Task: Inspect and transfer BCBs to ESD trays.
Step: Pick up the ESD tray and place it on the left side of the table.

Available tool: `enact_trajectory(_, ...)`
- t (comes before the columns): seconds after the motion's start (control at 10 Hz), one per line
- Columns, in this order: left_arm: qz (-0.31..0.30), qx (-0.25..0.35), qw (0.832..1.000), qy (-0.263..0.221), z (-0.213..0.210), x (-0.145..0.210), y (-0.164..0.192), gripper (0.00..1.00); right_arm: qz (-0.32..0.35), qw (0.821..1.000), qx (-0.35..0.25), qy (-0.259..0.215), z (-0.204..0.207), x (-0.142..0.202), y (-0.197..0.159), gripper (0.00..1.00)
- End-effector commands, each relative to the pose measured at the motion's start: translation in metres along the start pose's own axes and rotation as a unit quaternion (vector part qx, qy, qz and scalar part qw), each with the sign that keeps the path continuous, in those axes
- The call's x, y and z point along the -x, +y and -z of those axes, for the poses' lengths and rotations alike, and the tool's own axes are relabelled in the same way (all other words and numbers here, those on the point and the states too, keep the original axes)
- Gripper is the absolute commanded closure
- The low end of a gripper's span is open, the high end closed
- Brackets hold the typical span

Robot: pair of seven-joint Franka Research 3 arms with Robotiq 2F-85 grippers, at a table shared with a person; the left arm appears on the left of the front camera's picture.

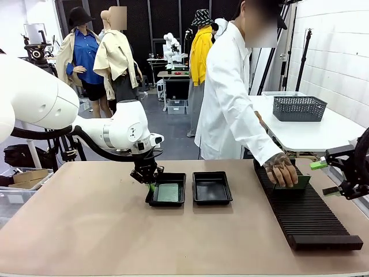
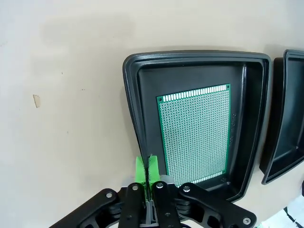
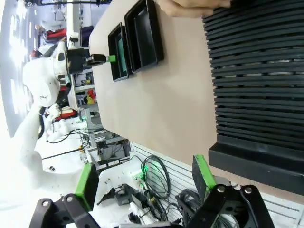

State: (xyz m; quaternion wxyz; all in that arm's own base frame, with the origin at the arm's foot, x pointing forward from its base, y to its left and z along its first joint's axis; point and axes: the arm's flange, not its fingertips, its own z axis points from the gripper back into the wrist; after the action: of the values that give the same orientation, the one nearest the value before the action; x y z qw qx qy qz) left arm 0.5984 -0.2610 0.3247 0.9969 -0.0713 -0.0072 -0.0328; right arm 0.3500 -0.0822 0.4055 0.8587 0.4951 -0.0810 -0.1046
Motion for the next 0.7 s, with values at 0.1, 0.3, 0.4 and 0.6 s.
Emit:
enact_trajectory(0.1,-0.002,-0.003,1.000,-0.009,0.0006,-0.0002,0.0003,1.00,-0.003,1.000,-0.009,0.010,0.0184,-0.0011,-0.0023,0.00)
enact_trajectory(0.3,-0.002,-0.003,1.000,-0.009,0.0006,-0.0002,0.0003,1.00,-0.003,1.000,-0.009,0.010,0.0184,-0.0011,-0.0023,0.00)
enact_trajectory(0.4,-0.002,-0.003,1.000,-0.009,0.0006,-0.0002,0.0003,1.00,-0.003,1.000,-0.009,0.010,0.0184,-0.0011,-0.0023,0.00)
enact_trajectory(0.6,-0.002,-0.003,1.000,-0.009,0.0006,-0.0002,0.0003,1.00,-0.003,1.000,-0.009,0.010,0.0184,-0.0011,-0.0023,0.00)
